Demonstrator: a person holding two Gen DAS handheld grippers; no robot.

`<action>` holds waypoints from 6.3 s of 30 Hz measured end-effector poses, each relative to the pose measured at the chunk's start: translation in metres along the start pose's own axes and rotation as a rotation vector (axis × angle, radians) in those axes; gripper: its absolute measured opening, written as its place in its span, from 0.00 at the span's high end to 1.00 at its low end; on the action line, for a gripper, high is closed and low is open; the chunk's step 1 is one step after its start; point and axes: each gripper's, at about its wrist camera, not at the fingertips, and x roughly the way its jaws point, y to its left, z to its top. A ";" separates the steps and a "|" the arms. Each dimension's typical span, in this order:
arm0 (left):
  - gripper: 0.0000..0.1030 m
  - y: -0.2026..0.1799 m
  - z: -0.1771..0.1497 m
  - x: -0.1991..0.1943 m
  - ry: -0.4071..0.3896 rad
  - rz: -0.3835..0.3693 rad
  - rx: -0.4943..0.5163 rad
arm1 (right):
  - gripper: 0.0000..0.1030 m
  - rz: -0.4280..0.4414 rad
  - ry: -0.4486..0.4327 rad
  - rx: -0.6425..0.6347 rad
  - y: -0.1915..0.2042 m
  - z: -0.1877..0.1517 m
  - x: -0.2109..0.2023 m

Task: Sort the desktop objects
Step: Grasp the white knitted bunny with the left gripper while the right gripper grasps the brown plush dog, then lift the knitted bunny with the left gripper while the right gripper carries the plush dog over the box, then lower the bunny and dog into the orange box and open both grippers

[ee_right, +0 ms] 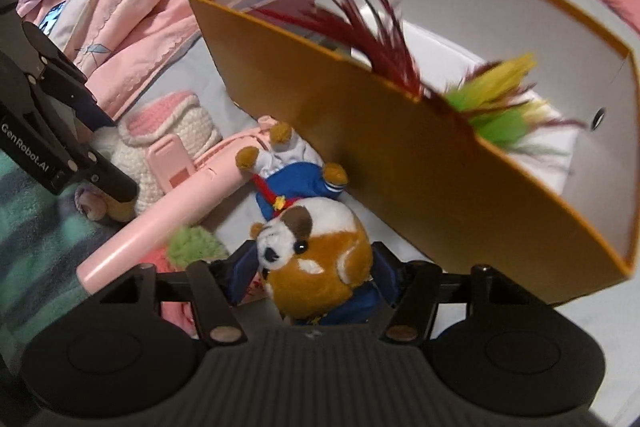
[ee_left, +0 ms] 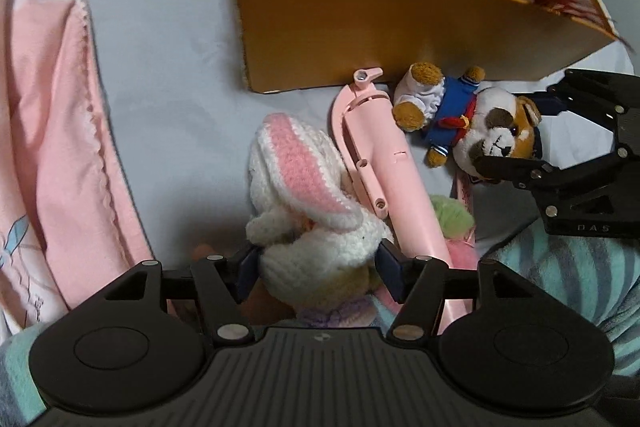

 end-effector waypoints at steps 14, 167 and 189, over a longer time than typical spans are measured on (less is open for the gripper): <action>0.33 -0.027 0.002 0.010 0.021 0.087 0.059 | 0.46 -0.009 -0.007 0.086 0.010 -0.001 0.009; 0.68 -0.006 0.146 -0.052 -0.572 0.020 0.208 | 0.51 0.179 -0.070 0.883 -0.148 0.147 0.018; 0.68 0.007 0.131 -0.064 -0.658 -0.022 0.180 | 0.42 -0.021 -0.042 0.659 -0.121 0.152 0.019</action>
